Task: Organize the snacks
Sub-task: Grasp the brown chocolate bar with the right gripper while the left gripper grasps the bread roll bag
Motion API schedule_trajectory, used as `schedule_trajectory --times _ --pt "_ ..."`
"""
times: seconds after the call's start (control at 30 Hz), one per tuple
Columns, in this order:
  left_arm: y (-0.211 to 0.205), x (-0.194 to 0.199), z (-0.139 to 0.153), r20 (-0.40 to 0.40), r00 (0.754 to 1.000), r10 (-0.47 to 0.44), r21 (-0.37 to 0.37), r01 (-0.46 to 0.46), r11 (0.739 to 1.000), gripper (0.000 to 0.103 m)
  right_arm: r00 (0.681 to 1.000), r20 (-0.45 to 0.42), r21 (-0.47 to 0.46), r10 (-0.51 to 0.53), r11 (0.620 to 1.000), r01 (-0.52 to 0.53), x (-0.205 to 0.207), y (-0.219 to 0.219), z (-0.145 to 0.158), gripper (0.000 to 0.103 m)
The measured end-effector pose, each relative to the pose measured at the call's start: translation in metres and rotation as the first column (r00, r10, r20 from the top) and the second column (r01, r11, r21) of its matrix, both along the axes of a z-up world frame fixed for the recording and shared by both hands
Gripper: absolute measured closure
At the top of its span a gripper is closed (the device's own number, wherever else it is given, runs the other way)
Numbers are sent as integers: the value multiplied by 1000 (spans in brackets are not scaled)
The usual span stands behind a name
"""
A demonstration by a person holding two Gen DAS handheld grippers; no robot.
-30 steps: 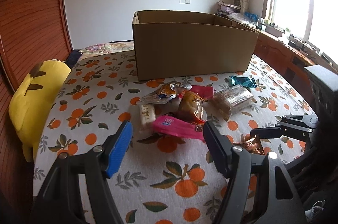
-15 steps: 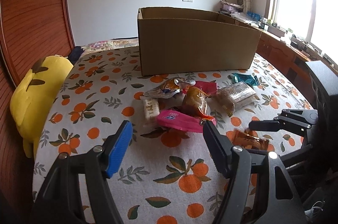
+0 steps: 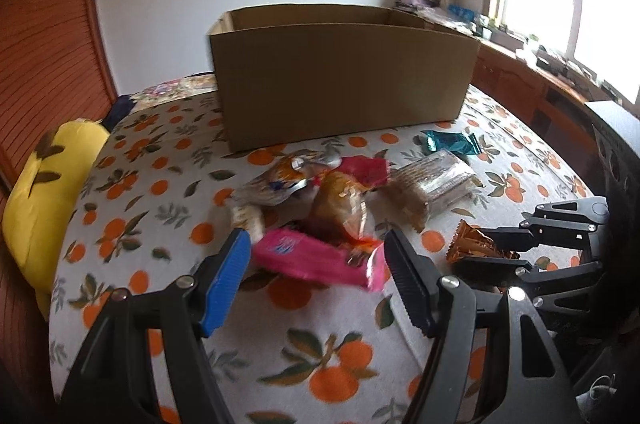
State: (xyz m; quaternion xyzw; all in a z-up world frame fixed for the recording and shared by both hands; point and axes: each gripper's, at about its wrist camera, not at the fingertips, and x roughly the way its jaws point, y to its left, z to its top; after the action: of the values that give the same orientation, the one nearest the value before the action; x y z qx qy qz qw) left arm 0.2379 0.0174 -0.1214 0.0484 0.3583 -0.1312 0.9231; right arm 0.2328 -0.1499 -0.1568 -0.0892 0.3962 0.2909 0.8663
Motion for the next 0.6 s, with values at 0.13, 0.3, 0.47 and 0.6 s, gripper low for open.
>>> schedule_trajectory --times 0.13,0.3,0.47,0.6 --pt "-15 18 -1 -16 999 -40 55 41 998 33 1000 7 21 5 1000 -5 0 -4 -1 82" --pt "-23 42 -8 -64 997 -50 104 56 993 33 1000 -14 68 -2 998 3 3 -9 -1 82" --pt "-26 57 -13 -105 993 -53 116 65 991 33 1000 -24 91 -6 996 8 3 -14 -1 82" --pt "-29 64 -12 -125 990 -66 103 79 992 37 1000 10 51 -8 999 8 -3 -8 0 82"
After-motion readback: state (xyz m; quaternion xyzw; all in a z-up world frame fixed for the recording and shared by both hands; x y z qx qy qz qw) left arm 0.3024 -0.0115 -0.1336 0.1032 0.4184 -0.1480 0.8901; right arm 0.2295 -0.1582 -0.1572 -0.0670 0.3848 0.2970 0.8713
